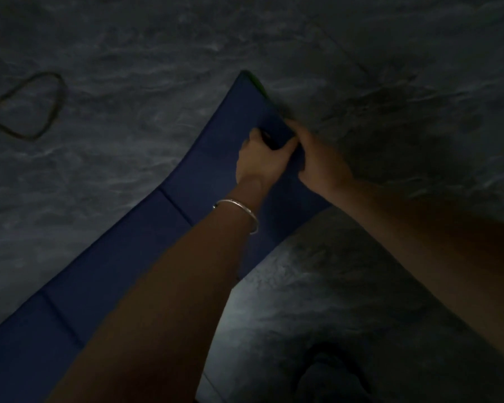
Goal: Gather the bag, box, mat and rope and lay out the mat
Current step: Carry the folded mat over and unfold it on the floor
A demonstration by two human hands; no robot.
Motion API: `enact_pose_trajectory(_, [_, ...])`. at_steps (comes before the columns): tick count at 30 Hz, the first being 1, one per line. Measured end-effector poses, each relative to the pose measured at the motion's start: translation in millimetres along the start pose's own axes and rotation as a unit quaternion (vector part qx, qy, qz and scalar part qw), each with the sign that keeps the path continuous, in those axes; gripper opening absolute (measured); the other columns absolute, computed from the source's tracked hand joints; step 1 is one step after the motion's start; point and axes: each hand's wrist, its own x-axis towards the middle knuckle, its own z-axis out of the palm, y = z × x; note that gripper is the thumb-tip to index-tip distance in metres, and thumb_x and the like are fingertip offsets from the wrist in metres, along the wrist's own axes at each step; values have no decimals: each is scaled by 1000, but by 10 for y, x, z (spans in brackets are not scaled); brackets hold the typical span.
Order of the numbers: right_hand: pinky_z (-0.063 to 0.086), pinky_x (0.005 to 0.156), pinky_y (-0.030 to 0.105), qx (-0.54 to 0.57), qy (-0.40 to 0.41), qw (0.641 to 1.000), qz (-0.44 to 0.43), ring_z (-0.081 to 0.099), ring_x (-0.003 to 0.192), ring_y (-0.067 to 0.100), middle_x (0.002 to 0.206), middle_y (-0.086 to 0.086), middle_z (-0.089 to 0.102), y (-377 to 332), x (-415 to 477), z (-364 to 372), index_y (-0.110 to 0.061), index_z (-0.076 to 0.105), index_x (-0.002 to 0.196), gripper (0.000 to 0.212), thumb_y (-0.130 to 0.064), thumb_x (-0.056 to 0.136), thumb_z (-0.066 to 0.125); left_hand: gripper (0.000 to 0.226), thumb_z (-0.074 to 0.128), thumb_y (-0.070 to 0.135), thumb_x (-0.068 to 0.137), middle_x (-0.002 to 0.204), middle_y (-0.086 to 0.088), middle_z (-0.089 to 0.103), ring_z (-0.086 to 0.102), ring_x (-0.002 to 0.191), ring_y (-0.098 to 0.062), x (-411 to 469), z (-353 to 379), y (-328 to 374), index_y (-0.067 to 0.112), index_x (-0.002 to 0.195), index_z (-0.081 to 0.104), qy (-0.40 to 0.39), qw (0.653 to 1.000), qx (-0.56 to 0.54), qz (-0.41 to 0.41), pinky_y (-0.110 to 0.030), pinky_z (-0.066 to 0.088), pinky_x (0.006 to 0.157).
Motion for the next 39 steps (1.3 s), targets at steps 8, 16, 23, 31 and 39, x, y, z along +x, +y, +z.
enact_pose_trajectory(8, [38, 102, 43, -46, -75, 994, 68, 41, 125, 36, 142, 19, 37, 371, 350, 49, -14, 13, 149, 77, -8, 84, 54, 63, 57, 42, 85, 140, -10, 43, 48, 122, -27, 281, 394, -170, 13, 137, 37, -65, 996, 36, 39, -41, 44, 97])
enact_pose_trajectory(16, [29, 111, 47, -106, -14, 993, 51, 42, 129, 36, 145, 23, 38, 777, 593, 708, -4, 32, 144, 60, -45, 99, 31, 62, 49, 37, 89, 148, -12, 34, 32, 135, -31, 535, 767, -699, 23, 146, 28, -108, 983, 122, 79, -45, 33, 108])
enact_pose_trajectory(23, [11, 117, 43, -157, -131, 973, 108, 5, 145, 30, 159, 10, -4, 888, 461, 852, -14, 6, 151, 72, -38, 95, 45, 55, 46, 37, 92, 159, -6, 8, 9, 145, -25, 487, 870, -934, 24, 145, 33, -133, 962, 210, 115, -49, 19, 115])
enact_pose_trajectory(31, [42, 96, 42, -83, -87, 986, 118, 48, 121, 33, 135, 16, 47, -124, 116, 13, -11, 40, 136, 63, -38, 82, 56, 57, 42, 35, 89, 155, -10, 24, 19, 143, -26, -205, -170, -423, 13, 141, 38, -104, 985, 110, 87, -45, 26, 114])
enact_pose_trajectory(39, [32, 109, 38, -24, -51, 998, 8, 35, 135, 25, 149, 10, 34, -2134, -520, -1243, -15, 33, 143, 75, -49, 78, 45, 55, 48, 24, 87, 144, -10, 42, 39, 132, -24, -1433, -2178, 187, 12, 140, 37, 18, 996, -12, 85, -30, 32, 108])
